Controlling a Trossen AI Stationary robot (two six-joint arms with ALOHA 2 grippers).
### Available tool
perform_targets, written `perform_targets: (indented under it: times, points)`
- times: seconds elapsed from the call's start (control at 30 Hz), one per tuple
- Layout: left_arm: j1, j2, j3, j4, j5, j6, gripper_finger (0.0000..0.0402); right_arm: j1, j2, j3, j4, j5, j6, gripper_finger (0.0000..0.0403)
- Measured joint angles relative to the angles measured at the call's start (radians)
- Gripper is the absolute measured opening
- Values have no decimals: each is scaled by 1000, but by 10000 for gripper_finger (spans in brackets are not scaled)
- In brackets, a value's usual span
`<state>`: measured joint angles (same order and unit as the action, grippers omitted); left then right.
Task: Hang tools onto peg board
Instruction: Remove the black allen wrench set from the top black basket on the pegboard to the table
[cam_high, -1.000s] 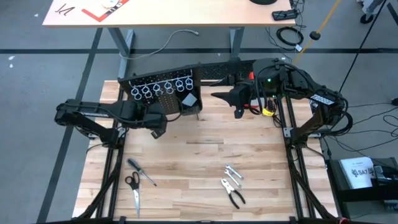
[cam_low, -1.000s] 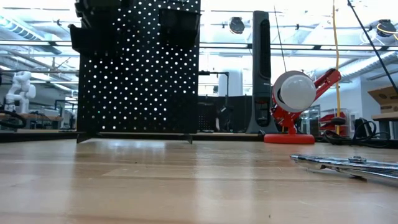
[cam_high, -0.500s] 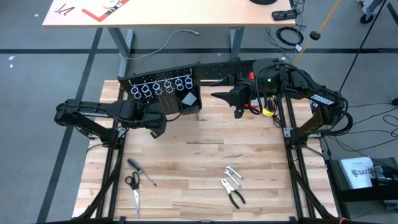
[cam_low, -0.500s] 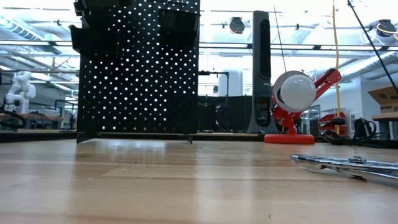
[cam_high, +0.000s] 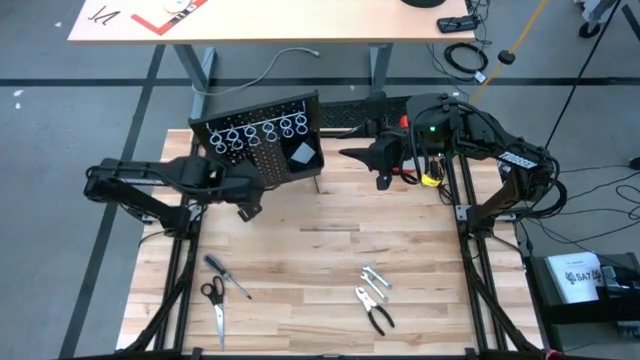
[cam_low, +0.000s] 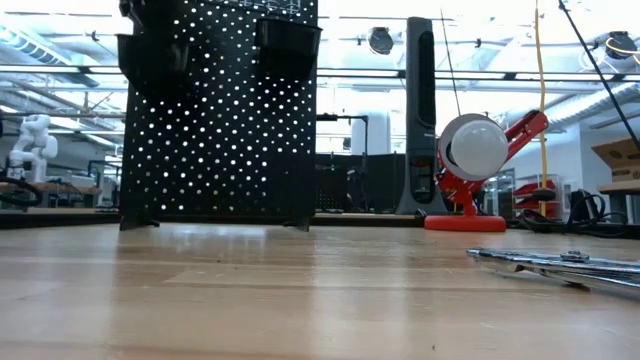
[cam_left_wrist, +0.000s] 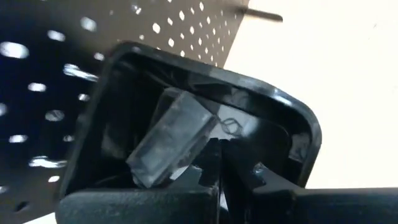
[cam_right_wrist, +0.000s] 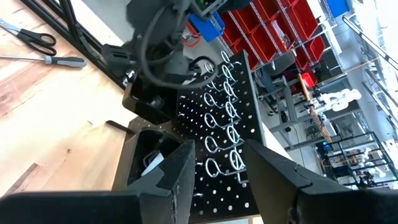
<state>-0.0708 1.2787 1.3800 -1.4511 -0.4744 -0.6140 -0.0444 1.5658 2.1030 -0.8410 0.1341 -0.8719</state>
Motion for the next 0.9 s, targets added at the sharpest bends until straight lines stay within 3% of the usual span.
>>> perform_targets:
  times: [0.3, 0.57, 0.9]
  points:
    - [-7, -69, 84, 43, -16, 69, 11, -1, 17, 2, -9, 0, 39, 134]
    - [-21, -146, 190, 152, -3, 196, 11, -48, 149, 1, -91, -56, 153, 136]
    - [-44, -222, 209, 230, 0, 257, 11, -116, 270, 1, 62, -105, 145, 136]
